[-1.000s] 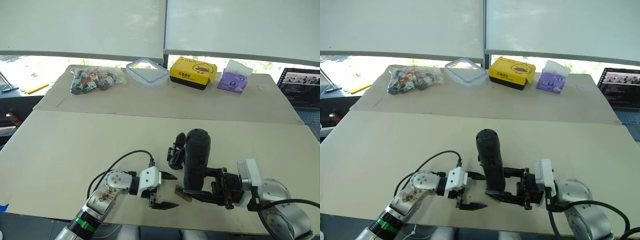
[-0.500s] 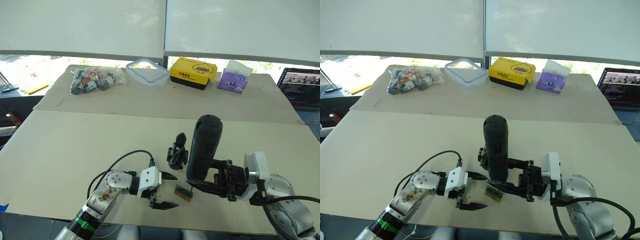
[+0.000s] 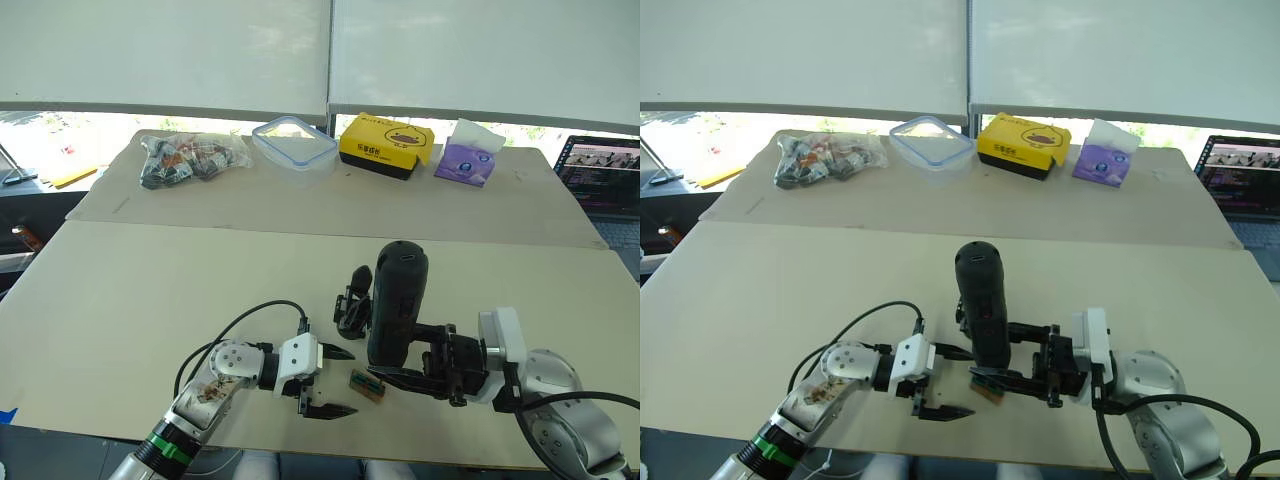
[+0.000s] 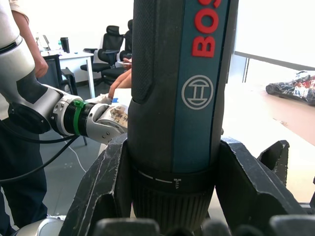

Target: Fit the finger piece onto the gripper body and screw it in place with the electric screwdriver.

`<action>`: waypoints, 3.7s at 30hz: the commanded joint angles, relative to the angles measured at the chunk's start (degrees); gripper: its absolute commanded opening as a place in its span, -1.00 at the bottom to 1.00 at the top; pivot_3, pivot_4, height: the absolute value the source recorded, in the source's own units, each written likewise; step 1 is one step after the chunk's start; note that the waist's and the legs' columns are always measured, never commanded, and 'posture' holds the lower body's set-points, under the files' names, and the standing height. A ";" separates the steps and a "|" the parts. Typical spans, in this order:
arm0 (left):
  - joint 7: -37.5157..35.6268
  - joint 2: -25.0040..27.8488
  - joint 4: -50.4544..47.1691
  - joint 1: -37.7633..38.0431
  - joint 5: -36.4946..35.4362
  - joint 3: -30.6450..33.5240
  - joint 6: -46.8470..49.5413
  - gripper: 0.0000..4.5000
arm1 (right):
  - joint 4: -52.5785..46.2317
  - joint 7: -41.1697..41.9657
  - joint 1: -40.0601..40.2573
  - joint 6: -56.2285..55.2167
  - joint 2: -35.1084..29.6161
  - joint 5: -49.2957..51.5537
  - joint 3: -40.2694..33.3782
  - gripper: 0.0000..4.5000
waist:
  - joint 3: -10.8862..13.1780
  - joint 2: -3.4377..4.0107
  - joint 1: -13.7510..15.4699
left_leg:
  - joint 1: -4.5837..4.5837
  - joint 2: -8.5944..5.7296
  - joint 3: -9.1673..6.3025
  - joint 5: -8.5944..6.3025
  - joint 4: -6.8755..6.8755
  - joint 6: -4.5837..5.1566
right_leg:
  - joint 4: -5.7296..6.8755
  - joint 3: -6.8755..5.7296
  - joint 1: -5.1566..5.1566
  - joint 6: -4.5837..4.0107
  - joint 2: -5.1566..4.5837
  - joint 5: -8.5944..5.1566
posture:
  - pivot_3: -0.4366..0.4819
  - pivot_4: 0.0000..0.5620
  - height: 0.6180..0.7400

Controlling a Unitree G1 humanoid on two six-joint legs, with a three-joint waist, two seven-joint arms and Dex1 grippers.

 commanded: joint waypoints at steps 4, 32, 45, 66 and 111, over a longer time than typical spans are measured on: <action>-0.21 0.12 0.98 1.70 1.18 -2.38 1.16 1.00 | -1.86 -0.20 -0.48 -1.29 0.19 1.30 -1.43 -0.13 | 0.00 0.00 0.00 | 0.00 0.00 0.00 0.00 0.00 0.00 | 0.00 0.00 0.00 0.00 0.00 0.00 | -0.05 -0.47 1.00; -0.53 0.24 2.56 2.05 1.35 -2.29 -0.25 1.00 | -0.56 0.51 -0.07 -1.72 -0.05 0.86 -2.09 -0.13 | -0.01 0.01 -0.05 | 0.00 0.00 0.00 0.00 -0.01 0.00 | 0.00 0.00 0.00 -0.01 0.00 0.00 | -0.05 -0.47 1.00; -0.13 0.32 0.86 2.08 1.12 -2.38 1.11 1.00 | 0.41 1.02 -0.26 -2.54 0.31 -0.02 -1.61 -0.13 | -0.01 0.01 -0.05 | 0.01 0.00 0.00 0.00 -0.01 0.00 | 0.00 0.00 0.00 -0.02 0.00 -0.01 | -0.05 -0.47 1.00; -0.69 0.45 2.31 1.79 1.35 -2.18 0.06 1.00 | 1.24 1.63 0.62 -4.74 2.12 -1.94 -0.47 -0.13 | -0.18 0.03 -0.11 | 0.03 0.00 0.00 0.00 -0.01 0.00 | 0.00 0.00 0.00 -0.29 0.00 -0.16 | -0.05 -0.47 1.00; -6.04 9.47 -9.23 5.82 -23.36 22.58 1.65 1.00 | -4.07 -12.57 -11.89 9.76 -7.31 19.18 -17.41 -0.13 | -0.27 0.07 -0.32 | -0.05 0.04 0.00 0.00 -0.10 0.00 | 0.00 0.01 -0.12 -0.42 0.01 -0.23 | -0.05 -0.47 1.00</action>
